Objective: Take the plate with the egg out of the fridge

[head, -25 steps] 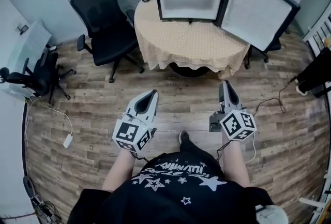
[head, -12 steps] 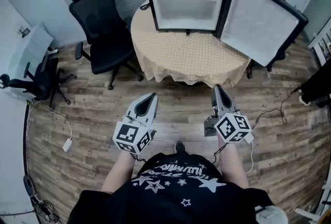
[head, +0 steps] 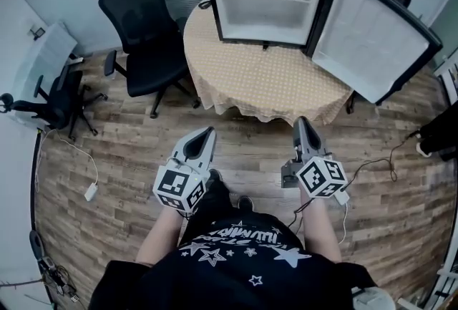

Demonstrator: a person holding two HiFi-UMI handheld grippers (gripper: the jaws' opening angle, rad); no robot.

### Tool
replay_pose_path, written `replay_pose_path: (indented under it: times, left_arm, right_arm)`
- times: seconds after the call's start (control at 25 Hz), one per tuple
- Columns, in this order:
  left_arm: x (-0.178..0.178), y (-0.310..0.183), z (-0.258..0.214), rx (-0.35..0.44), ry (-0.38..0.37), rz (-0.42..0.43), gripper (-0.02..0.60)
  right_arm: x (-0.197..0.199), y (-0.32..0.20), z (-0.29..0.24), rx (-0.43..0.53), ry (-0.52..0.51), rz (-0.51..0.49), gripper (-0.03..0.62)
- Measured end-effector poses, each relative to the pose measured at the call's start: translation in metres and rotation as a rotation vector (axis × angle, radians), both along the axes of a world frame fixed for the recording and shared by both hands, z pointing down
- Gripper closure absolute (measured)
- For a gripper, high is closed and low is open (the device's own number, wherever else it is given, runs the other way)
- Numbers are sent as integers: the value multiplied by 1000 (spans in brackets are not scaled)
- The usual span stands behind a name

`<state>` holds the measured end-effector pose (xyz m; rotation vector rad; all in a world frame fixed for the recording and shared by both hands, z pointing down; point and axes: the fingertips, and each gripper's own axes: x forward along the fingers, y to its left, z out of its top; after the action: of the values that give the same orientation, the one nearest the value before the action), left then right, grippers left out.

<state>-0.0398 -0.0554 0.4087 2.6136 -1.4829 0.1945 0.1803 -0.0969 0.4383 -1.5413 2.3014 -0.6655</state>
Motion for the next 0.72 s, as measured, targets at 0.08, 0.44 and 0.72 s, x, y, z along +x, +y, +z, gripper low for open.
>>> replay_pose_path:
  times: [0.08,0.44,0.72]
  left_arm:
    - [-4,-8,2,-1,8,2,575]
    - [-15,-71,4,17,34,84,575]
    - [-37,-144,-4,21,61,124,575]
  right_arm:
    - [-6,-6,1,-3,-1,-3,556]
    - [-18,-47,-12,32,124,54,556]
    - [-32,-108,-22,27,102,110,556]
